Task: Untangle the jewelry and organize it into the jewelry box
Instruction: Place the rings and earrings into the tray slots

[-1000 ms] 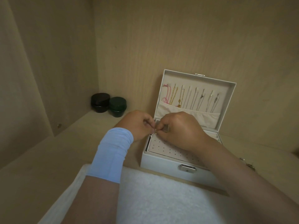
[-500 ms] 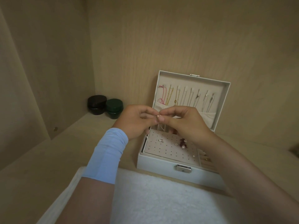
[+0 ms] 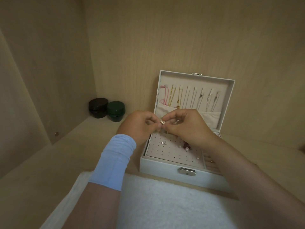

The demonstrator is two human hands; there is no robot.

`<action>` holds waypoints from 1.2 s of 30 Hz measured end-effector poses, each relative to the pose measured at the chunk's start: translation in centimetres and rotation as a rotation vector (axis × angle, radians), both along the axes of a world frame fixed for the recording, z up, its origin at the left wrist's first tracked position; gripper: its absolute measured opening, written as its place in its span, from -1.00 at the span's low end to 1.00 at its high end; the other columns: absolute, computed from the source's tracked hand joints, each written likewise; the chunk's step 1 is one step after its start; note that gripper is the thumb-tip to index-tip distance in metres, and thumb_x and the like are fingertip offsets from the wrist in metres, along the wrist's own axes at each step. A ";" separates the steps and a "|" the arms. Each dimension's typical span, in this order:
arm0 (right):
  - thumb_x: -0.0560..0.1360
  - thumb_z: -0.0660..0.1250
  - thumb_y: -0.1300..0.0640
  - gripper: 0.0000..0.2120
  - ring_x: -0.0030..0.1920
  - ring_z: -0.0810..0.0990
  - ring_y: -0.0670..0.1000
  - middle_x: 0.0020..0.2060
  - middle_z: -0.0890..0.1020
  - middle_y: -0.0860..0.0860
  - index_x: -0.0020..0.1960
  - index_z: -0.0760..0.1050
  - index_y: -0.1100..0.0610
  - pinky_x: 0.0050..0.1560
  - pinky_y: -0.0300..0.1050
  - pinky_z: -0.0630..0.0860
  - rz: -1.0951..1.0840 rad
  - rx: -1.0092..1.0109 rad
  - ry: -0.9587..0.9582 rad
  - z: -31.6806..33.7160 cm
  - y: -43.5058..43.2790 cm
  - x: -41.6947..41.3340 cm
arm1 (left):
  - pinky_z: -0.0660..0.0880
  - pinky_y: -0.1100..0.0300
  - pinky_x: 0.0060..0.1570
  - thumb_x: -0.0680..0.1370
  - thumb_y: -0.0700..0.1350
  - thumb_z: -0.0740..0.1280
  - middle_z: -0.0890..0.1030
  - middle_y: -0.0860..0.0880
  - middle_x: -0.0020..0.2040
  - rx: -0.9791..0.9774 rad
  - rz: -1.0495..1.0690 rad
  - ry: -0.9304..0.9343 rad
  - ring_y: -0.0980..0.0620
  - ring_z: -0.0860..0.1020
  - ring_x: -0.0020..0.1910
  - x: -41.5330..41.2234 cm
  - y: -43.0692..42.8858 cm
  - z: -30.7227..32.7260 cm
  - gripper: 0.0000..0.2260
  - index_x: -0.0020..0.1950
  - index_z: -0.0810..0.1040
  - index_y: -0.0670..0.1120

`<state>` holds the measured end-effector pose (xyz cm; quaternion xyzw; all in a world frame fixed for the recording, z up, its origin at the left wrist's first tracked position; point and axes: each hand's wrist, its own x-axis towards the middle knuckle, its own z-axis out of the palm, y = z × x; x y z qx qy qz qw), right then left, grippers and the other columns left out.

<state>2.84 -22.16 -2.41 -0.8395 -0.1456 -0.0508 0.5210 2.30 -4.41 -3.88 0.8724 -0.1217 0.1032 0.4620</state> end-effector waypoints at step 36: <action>0.45 0.52 0.12 -0.81 -0.56 0.48 -0.07 -0.29 0.71 0.11 -0.05 0.67 0.25 -0.55 -0.24 0.32 -0.141 0.432 0.344 1.1 -0.6 -1.9 | 0.48 0.24 -0.22 0.48 -0.06 0.47 0.64 0.20 -0.25 -0.098 0.025 -0.138 0.28 0.49 -0.37 -0.6 -1.5 0.5 -0.95 -0.13 0.67 0.10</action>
